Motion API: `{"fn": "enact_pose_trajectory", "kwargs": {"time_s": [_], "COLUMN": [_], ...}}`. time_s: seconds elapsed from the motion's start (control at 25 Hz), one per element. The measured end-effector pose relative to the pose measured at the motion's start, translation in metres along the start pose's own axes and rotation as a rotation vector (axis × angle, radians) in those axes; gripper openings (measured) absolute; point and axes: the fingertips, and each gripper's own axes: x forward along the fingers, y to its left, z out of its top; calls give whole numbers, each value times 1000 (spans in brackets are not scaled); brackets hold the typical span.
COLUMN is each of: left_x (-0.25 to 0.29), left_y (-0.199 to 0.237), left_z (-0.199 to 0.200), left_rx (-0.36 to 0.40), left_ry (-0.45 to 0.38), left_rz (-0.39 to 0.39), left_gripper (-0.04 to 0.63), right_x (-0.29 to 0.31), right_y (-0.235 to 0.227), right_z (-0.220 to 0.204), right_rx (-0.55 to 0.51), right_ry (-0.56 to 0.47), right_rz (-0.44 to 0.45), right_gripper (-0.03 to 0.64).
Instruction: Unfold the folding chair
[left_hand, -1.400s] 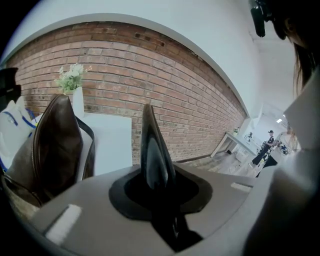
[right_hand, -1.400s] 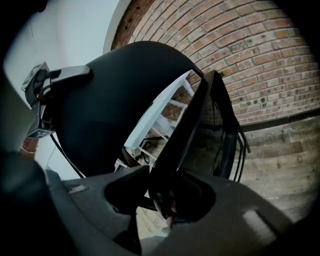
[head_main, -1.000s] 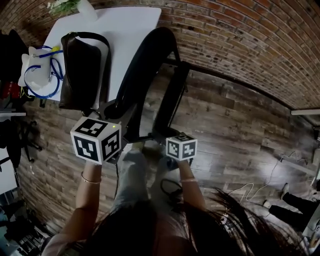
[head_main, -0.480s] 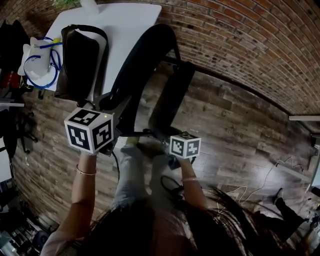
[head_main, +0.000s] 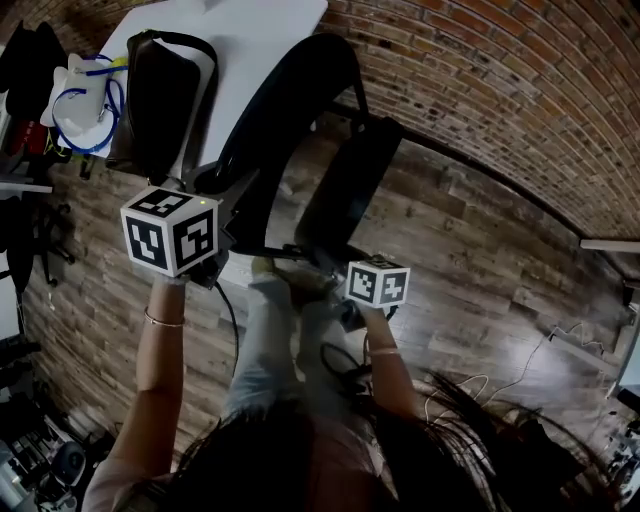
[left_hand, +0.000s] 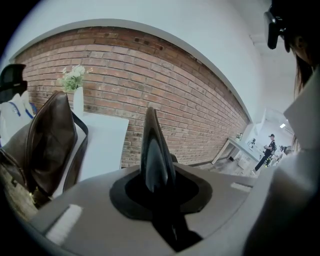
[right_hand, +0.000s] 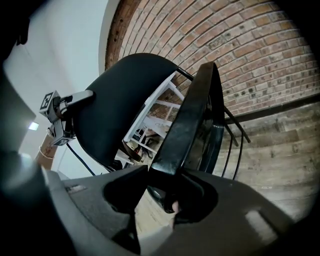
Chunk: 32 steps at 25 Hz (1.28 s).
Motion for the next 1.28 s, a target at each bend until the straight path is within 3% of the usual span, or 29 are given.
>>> {"fn": "enact_pose_trajectory", "kwargs": {"time_s": [1.28], "left_x": [-2], "left_y": [35], "left_z": [-5], "left_rx": [-45], "left_ry": [-43], "left_rz": [-51], "left_gripper": [74], "right_x": [-18], "right_y": [-23], "right_z": [-13], "right_rx": [25], "right_ry": [-37], "right_rz": [-58], "right_gripper": [181]}}
